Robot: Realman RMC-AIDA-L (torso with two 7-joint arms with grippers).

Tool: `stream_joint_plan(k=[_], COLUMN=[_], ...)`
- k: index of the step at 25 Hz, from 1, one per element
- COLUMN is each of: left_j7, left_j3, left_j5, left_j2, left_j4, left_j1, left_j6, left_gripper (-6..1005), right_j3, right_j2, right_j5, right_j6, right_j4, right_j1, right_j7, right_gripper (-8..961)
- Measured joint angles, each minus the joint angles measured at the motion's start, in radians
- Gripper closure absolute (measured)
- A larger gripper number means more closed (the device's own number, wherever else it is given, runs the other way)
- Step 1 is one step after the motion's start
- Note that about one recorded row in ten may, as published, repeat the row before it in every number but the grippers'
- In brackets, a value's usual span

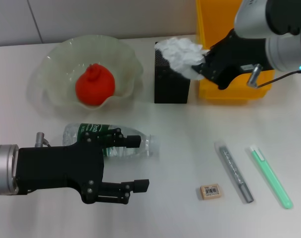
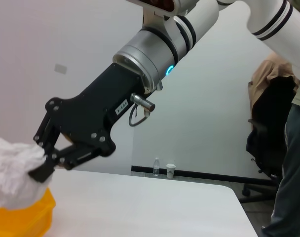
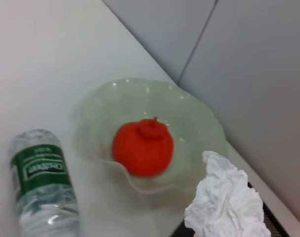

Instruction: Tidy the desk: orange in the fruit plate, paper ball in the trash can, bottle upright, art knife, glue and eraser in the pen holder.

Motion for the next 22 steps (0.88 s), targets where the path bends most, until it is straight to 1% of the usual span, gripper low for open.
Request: stream_joint_plan(k=[2, 7, 12, 18, 22], left_j7=[0.002, 0.013, 0.023, 0.035, 0.040], left_j3=[0.003, 0.004, 0.004, 0.011, 0.015], left_j5=[0.000, 0.000, -0.002, -0.007, -0.008], left_j2=[0.000, -0.001, -0.002, -0.002, -0.002], left_j4=[0.000, -0.012, -0.014, -0.016, -0.033], left_j1=[0.000, -0.008, -0.012, -0.015, -0.027], left_j6=[-0.001, -0.004, -0.007, -0.020, -0.027], left_gripper=[198, 199, 199, 200, 201], right_j3=[0.005, 0.030, 0.060, 0.085, 0.090], right_j2=[0.000, 0.001, 0.000, -0.004, -0.009], right_j5=[-0.009, -0.088, -0.112, -0.122, -0.137], right_j6=[0.000, 0.013, 0.029, 0.061, 0.130], right_j4=[-0.005, -0.032, -0.032, 0.003, 0.076], right_j1=[-0.003, -0.012, -0.011, -0.004, 0.006], right_j7=[0.000, 0.000, 0.000, -0.005, -0.008], right_gripper=[871, 872, 872, 872, 873])
